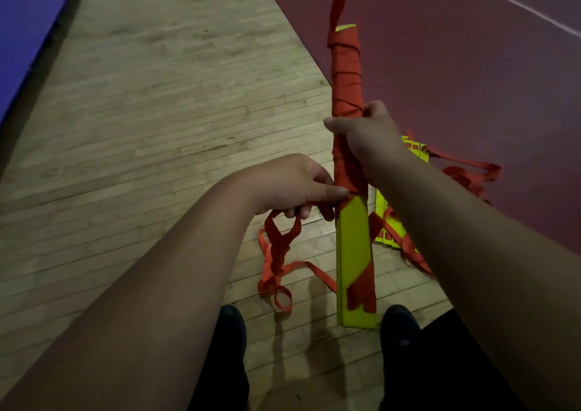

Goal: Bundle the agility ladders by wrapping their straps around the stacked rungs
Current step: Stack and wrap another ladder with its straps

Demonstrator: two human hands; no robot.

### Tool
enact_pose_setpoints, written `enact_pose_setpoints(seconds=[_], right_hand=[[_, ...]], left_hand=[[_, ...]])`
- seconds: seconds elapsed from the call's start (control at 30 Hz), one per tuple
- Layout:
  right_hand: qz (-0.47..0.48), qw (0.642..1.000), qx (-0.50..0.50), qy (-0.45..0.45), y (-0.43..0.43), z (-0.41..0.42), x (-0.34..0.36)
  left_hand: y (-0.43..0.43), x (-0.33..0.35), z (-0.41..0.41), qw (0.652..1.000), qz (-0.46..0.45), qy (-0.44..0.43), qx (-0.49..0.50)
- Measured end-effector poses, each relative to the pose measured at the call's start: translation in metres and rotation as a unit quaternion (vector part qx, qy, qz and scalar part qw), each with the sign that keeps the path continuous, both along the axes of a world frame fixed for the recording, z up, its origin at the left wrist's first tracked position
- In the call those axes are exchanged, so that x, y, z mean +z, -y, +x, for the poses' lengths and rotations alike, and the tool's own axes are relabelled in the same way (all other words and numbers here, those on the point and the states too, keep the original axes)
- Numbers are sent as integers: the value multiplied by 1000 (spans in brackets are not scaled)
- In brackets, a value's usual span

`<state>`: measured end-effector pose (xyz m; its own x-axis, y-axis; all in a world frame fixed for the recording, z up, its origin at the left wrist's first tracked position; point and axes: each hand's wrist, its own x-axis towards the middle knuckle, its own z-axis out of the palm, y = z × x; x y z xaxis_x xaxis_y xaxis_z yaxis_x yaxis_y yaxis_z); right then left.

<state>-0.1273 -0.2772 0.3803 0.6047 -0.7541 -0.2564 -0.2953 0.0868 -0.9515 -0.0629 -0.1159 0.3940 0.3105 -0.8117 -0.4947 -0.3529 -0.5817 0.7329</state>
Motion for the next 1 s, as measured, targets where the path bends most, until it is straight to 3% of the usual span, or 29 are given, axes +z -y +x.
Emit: enact_pose_setpoints(seconds=[0.2,0.37,0.47,0.57,0.63,0.7,0.83,1.0], right_hand=[[-44,998,-22,-36,-2,-2,-3],[69,997,1,24,-3,-2,0],[93,994,-8,60,-6,0,2],[52,998,-36,18,-6,8,-4],[74,997,-35,-1,-5,10,-3],[146,988,-15,40,-2,8,1],[337,923,63,178,1,-3,17],[313,932,111,143,-2,-2,21]], left_hand=[[2,-3,-2,997,34,66,-33],[3,-4,-1,998,30,52,28],[9,-3,-8,991,70,118,8],[17,-6,-22,978,92,185,20],[18,-8,-24,975,80,201,39],[14,-6,-18,984,52,163,52],[2,6,-7,993,-70,-43,83],[2,16,-7,985,-115,-84,101]])
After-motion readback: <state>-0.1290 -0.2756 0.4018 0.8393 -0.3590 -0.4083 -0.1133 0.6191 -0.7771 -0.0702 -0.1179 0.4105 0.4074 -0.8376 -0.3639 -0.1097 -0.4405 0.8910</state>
